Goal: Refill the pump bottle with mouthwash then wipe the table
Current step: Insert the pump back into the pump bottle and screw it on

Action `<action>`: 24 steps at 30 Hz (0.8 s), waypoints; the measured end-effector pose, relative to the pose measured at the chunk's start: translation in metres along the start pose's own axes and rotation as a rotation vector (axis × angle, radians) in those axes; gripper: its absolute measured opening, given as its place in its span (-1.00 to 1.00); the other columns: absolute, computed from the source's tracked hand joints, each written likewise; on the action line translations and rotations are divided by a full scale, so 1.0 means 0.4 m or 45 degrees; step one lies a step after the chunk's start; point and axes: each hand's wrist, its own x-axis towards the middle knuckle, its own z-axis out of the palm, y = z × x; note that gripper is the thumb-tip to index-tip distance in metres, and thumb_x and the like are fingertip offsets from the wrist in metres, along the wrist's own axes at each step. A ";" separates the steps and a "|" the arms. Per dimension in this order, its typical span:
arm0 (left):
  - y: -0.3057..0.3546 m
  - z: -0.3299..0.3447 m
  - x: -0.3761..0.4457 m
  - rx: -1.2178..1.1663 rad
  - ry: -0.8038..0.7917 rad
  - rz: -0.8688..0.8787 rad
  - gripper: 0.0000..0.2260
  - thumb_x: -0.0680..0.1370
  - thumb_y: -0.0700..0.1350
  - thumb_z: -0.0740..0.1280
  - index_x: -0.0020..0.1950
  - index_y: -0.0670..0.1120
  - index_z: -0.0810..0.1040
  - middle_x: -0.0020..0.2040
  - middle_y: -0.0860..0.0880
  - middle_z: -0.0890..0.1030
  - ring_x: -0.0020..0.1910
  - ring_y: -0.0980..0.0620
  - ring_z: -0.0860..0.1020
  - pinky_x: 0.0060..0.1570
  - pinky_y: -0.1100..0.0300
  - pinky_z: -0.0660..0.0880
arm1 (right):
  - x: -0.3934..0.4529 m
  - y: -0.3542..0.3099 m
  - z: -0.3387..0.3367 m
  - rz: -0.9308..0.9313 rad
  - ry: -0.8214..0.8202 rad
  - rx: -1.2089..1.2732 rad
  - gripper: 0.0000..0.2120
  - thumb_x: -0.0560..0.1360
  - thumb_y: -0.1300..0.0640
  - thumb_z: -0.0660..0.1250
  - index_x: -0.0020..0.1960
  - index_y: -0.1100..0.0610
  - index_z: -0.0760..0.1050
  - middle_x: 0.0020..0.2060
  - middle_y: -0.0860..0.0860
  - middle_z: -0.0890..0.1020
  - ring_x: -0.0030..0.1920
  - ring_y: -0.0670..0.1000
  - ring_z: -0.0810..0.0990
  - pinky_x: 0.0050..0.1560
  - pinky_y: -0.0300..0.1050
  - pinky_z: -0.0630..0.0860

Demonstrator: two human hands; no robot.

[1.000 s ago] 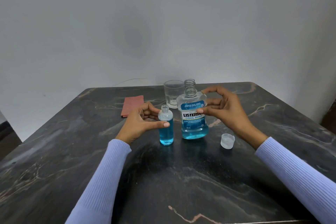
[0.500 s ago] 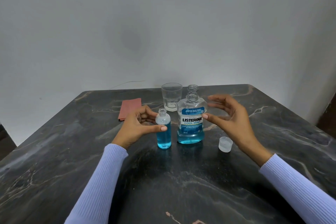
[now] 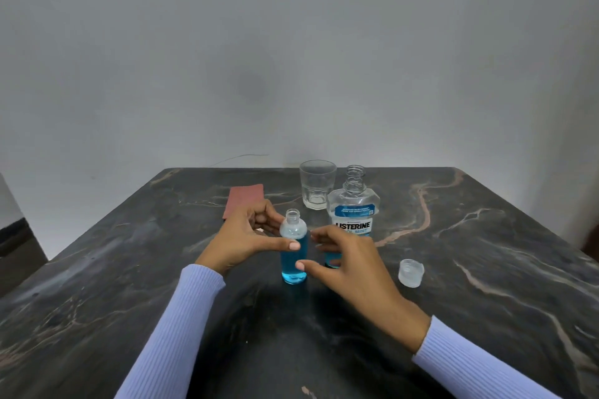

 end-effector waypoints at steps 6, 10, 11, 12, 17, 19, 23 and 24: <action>0.011 -0.016 -0.027 0.025 -0.019 0.002 -0.66 0.19 -0.15 0.63 -0.12 -0.08 0.61 -0.12 -0.02 0.72 -0.10 0.07 0.68 -0.15 0.29 0.55 | 0.051 -0.027 0.065 0.054 -0.006 0.131 -0.50 0.21 -0.11 0.54 0.08 0.04 0.55 -0.06 -0.07 0.68 -0.05 -0.15 0.63 -0.02 -0.06 0.61; 0.027 -0.058 -0.039 0.052 0.051 -0.018 -0.65 0.26 0.06 0.56 -0.01 -0.02 0.66 -0.08 0.07 0.72 -0.07 0.15 0.66 -0.13 0.37 0.54 | 0.056 -0.016 0.075 0.064 -0.021 0.248 -0.53 0.19 -0.11 0.57 0.03 0.01 0.57 -0.10 -0.09 0.68 -0.07 -0.17 0.64 -0.03 -0.08 0.62; 0.025 -0.069 -0.036 0.083 0.149 -0.060 -0.64 0.25 0.13 0.52 -0.04 -0.01 0.67 -0.12 0.08 0.72 -0.10 0.17 0.67 -0.17 0.39 0.53 | 0.056 -0.014 0.074 0.062 -0.029 0.273 -0.53 0.19 -0.11 0.57 0.03 0.00 0.57 -0.08 -0.11 0.68 -0.06 -0.17 0.64 -0.01 -0.10 0.62; 0.019 -0.078 -0.029 0.144 0.265 -0.114 -0.65 0.25 0.16 0.51 -0.08 -0.01 0.68 -0.18 0.07 0.72 -0.17 0.19 0.66 -0.24 0.42 0.51 | 0.057 -0.011 0.072 0.060 -0.039 0.290 -0.53 0.19 -0.11 0.58 0.03 -0.01 0.57 -0.07 -0.12 0.68 -0.05 -0.17 0.63 0.01 -0.12 0.61; -0.038 -0.087 0.033 0.501 0.442 -0.353 -0.82 0.34 -0.02 0.54 -0.28 -0.10 0.64 -0.37 0.03 0.61 -0.33 0.15 0.55 -0.31 0.32 0.39 | 0.056 -0.008 0.061 0.036 -0.081 0.299 -0.54 0.20 -0.12 0.56 0.05 -0.04 0.56 -0.06 -0.15 0.67 -0.02 -0.19 0.62 0.05 -0.13 0.60; -0.058 -0.078 0.058 0.588 0.400 -0.406 -0.81 0.32 -0.02 0.56 -0.33 -0.09 0.63 -0.36 0.01 0.61 -0.29 0.11 0.56 -0.23 0.24 0.45 | 0.053 -0.010 0.064 0.017 -0.064 0.282 -0.54 0.20 -0.13 0.55 0.04 -0.05 0.55 -0.07 -0.16 0.67 -0.04 -0.22 0.62 0.04 -0.18 0.59; -0.081 -0.053 0.107 0.736 0.332 -0.480 -0.70 0.29 0.02 0.58 -0.23 -0.21 0.69 -0.22 -0.13 0.69 -0.15 -0.05 0.64 -0.04 0.03 0.59 | 0.052 -0.009 0.070 -0.001 -0.038 0.274 -0.56 0.20 -0.15 0.54 0.03 -0.12 0.50 -0.10 -0.21 0.65 -0.06 -0.27 0.61 -0.01 -0.24 0.59; -0.083 -0.049 0.118 0.759 0.314 -0.496 -0.70 0.29 0.01 0.58 -0.20 -0.22 0.69 -0.19 -0.15 0.70 -0.13 -0.07 0.64 -0.02 0.01 0.59 | 0.053 -0.009 0.070 -0.003 -0.040 0.267 -0.55 0.20 -0.16 0.54 0.03 -0.13 0.49 -0.10 -0.21 0.65 -0.06 -0.27 0.60 -0.02 -0.23 0.60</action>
